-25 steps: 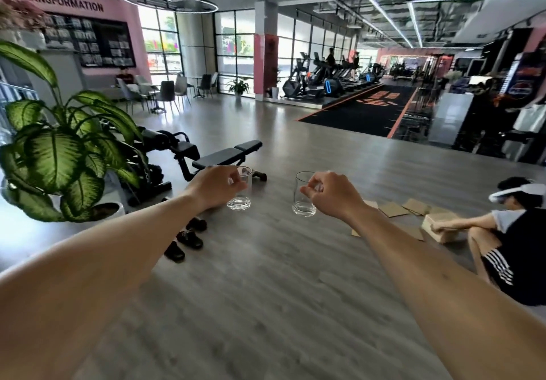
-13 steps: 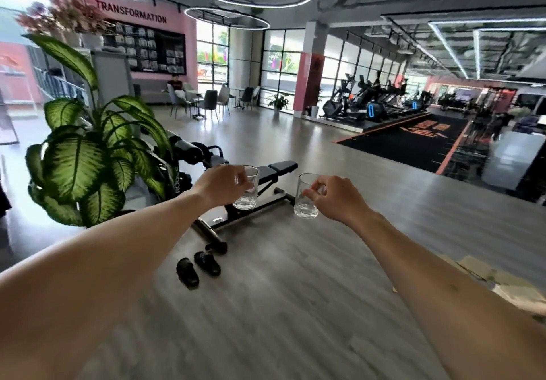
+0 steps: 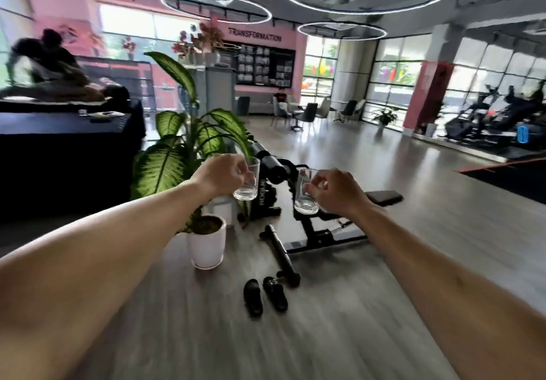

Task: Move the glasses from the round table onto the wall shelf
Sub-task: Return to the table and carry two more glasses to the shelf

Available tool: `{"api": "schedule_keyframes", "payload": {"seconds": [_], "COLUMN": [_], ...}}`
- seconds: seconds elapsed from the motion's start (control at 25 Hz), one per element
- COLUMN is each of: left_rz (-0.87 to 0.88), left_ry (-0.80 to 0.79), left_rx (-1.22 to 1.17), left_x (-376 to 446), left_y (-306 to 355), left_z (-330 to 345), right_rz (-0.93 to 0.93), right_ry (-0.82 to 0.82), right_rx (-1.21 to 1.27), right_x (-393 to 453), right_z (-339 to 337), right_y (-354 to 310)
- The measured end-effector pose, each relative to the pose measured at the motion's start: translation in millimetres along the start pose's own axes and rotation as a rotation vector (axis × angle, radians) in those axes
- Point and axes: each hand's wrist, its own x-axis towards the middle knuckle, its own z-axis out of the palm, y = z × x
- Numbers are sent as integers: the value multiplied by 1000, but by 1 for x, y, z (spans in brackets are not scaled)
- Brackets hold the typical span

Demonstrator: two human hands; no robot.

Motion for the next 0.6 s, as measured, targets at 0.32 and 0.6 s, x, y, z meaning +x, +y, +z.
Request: {"api": "schedule_keyframes", "payload": {"seconds": [0.32, 0.6], "left_rz": [-335, -502], "left_ry": [162, 264], "left_rx": [93, 211], "left_x": [69, 86], "left_y": [-98, -199], "left_z": [-20, -63], "right_rz": [-313, -519], "right_ry": [-103, -201], "right_rx": [130, 269], "right_x": [196, 294], "right_z": [80, 166], "right_y": [-28, -114]}}
